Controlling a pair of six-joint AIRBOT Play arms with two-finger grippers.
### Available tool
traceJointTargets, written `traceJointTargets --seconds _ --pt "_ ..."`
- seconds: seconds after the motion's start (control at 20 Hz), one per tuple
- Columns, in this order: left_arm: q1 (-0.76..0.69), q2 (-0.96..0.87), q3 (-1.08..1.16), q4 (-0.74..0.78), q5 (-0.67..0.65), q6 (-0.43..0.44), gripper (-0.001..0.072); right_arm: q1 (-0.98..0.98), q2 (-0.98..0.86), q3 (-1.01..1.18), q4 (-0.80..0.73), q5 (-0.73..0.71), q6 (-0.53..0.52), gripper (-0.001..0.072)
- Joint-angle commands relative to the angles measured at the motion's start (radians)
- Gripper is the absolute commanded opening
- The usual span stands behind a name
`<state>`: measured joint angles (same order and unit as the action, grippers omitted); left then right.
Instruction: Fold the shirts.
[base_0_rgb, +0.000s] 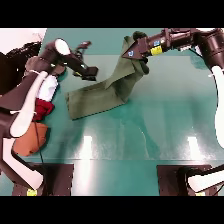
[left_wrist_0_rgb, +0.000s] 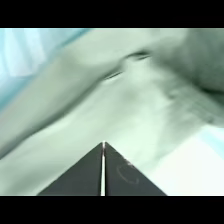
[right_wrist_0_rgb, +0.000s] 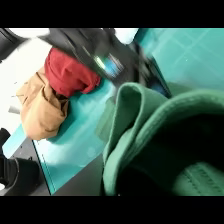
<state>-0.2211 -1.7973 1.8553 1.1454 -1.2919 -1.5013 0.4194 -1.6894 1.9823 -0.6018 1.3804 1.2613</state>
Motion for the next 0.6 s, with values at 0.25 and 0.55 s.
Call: traceJointTargets --seconds 0.25,0.55 --pt "0.233 0.222 0.001 0.056 -0.050 0.017 0.0026 0.309 -0.188 0.000 0.063 -0.179 -0.177 0.0037" --pt "0.335 0.327 0.002 0.056 -0.079 0.022 0.0027 0.489 -0.306 0.110 0.066 -0.386 -0.249 0.0511"
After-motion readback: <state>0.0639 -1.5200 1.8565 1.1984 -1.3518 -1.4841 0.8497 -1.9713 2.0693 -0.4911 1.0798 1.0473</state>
